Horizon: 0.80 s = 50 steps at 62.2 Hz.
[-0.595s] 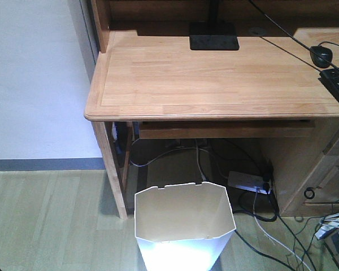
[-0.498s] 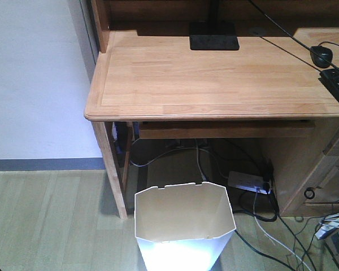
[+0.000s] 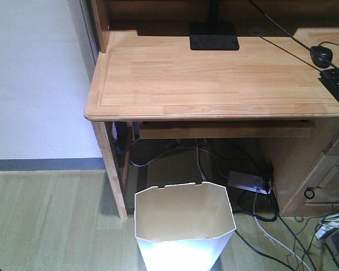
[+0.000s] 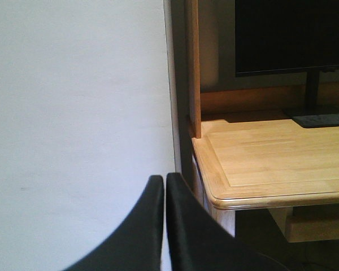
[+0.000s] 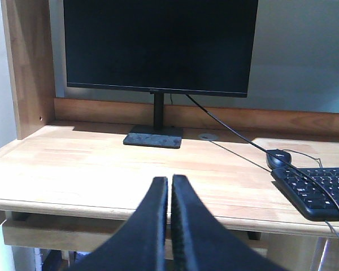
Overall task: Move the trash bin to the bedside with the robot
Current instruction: 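Move the right arm down toward the white trash bin under the desk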
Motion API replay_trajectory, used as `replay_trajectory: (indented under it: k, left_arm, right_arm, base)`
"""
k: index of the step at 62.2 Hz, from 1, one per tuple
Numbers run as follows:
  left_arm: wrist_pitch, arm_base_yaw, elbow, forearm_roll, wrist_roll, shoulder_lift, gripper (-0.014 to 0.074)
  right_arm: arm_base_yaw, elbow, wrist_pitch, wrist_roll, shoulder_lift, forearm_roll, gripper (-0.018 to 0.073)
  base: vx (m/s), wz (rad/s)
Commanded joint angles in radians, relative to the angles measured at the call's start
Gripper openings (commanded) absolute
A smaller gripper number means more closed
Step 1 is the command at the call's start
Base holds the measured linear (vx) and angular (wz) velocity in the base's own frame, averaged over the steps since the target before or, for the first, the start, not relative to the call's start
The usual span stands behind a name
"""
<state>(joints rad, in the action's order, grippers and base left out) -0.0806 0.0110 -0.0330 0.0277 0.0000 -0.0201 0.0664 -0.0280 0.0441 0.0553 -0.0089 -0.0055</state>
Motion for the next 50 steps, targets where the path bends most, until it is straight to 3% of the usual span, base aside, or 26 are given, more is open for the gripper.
replay_trajectory:
  k: [1, 21, 34, 50]
  left_arm:
    - [0.074, -0.006, -0.011, -0.009, -0.014, -0.008, -0.0006]
    - [0.074, -0.006, -0.011, -0.009, -0.014, -0.008, -0.0006]
    - [0.074, -0.006, -0.012, -0.009, -0.014, -0.008, -0.0006]
    - [0.075, -0.006, -0.012, -0.009, -0.014, -0.008, -0.0006]
  right_arm:
    - [0.002, -0.002, -0.069, 0.001, -0.012, -0.008, -0.0008]
    - [0.002, -0.002, -0.077, 0.003, -0.012, -0.010, -0.0008]
    - [0.002, 0.028, -0.286, 0.033, -0.010, -0.010, -0.0008]
    - [0.002, 0.245, -0.178, 0.027, 0.185, 0.024, -0.0008]
  base:
    - [0.00, 0.00]
    - [0.00, 0.00]
    - [0.00, 0.00]
    - [0.00, 0.00]
